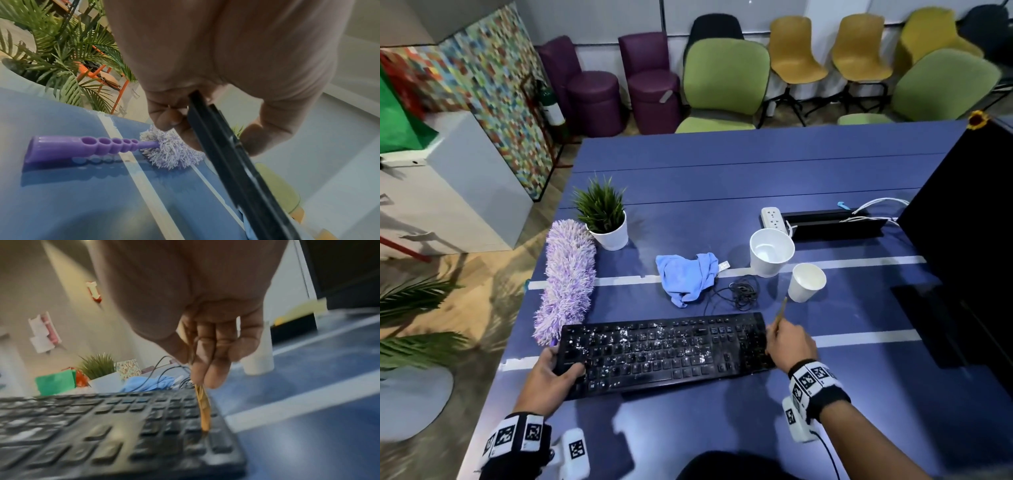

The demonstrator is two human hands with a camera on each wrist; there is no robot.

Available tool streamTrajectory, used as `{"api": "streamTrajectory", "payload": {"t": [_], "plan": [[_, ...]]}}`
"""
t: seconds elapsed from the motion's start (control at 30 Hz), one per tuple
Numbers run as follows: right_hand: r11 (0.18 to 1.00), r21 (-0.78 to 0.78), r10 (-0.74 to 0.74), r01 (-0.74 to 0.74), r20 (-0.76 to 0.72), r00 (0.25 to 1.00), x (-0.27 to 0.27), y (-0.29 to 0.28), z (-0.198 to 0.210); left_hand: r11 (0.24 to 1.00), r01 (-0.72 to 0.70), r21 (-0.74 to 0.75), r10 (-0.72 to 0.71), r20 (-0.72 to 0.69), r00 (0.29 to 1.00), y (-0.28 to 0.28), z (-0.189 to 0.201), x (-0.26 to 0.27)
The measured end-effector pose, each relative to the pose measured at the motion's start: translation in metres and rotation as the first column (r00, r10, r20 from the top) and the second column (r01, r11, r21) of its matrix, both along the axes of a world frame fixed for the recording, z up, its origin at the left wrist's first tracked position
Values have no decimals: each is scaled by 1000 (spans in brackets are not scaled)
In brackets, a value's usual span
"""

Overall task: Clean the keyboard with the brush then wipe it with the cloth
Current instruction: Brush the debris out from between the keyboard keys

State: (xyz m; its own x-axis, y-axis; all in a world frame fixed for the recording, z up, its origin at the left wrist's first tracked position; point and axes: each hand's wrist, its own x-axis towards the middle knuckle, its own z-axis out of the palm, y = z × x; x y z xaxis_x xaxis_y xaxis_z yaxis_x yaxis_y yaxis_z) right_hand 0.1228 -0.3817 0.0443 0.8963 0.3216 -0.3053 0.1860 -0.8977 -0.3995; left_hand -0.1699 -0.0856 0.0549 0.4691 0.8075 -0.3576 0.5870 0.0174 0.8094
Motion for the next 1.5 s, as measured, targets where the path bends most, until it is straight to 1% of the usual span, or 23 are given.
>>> {"api": "streamTrajectory", "payload": {"t": [0.07, 0.13, 0.17, 0.23, 0.27, 0.33, 0.4, 0.43, 0.47, 0.5, 0.53, 0.57, 0.6, 0.67, 0.8, 0.87, 0.97, 1.03, 1.13, 1.27, 1.37, 1.43, 1.5], "plan": [[999, 37, -33, 34, -26, 999, 7, -4, -1, 1000, -15, -8, 15, 5, 1000, 1, -1, -3], [988, 147, -16, 40, -164, 986, 8, -3, -3, 1000, -20, -20, 20, 13, 1000, 0, -1, -3], [989, 144, 5, 23, -191, 982, 8, -4, -4, 999, -24, -25, 24, 15, 1000, -1, 0, -2], [1000, 0, -8, 9, -139, 990, 8, -7, 0, 999, -29, -26, 30, 18, 999, -1, 0, -2], [998, -39, -50, 47, -88, 995, 11, -9, 1, 999, -25, -29, 26, 20, 999, -1, 1, -1], [993, 76, -85, 95, -116, 990, 16, -12, -3, 999, -28, -39, 29, 19, 999, 1, 2, 1], [967, 226, -68, 121, -227, 971, 18, -10, -7, 998, -25, -55, 25, 6, 1000, 4, 1, -1], [962, 254, -39, 97, -223, 974, 17, -9, -8, 998, -20, -63, 20, -1, 1000, 5, 1, -1], [967, 233, -52, 107, -231, 972, 15, -8, -7, 998, -16, -69, 16, 2, 1000, 5, 2, -2], [983, 153, -67, 102, -217, 974, 15, -10, -8, 997, -6, -71, 6, 0, 1000, 4, 3, -2], [988, 82, -113, 127, -162, 980, 14, -11, -7, 997, -1, -75, 1, -2, 1000, 4, 4, -3], [988, 83, -116, 127, -132, 984, 15, -13, -8, 996, 4, -87, -5, -6, 1000, 3, 5, -3], [980, 140, -119, 141, -153, 981, 16, -13, -10, 995, 8, -99, -9, -7, 1000, 3, 5, -4], [967, 232, -61, 107, -194, 979, 16, -10, -11, 992, 30, -122, -34, -38, 999, 3, 6, -7], [990, 138, -31, 40, -69, 997, 12, -8, -2, 982, 103, -157, -117, -81, 990, 4, -3, -11], [972, 235, 7, 9, -63, 998, 11, -8, -3, 983, 112, -143, -125, -83, 989, -1, -8, -14], [899, 439, 55, -4, -103, 993, 1, -6, -5, 989, 132, -72, -141, -138, 980, -9, -21, -17], [886, 452, 136, -99, -49, 989, -12, -6, -4, 990, 137, -21, -138, -184, 973, -7, -43, -21], [874, 451, 202, -181, 1, 979, -33, -6, 0, 994, 107, 9, -103, -176, 979, -2, -90, -25], [821, 477, 370, -314, -26, 929, -54, -1, 1, 994, 97, 59, -87, -161, 983, -36, -60, -1], [777, 444, 499, -446, -3, 867, -63, 3, -9, 993, 88, 78, -74, -158, 985, -41, -57, 4], [760, 418, 541, -498, 17, 841, -65, 5, -19, 990, 96, 102, -80, -151, 985, -43, -51, 4], [773, 366, 547, -518, 30, 837, -65, 6, -24, 988, 105, 114, -92, -114, 989, -43, -46, 4]]}}
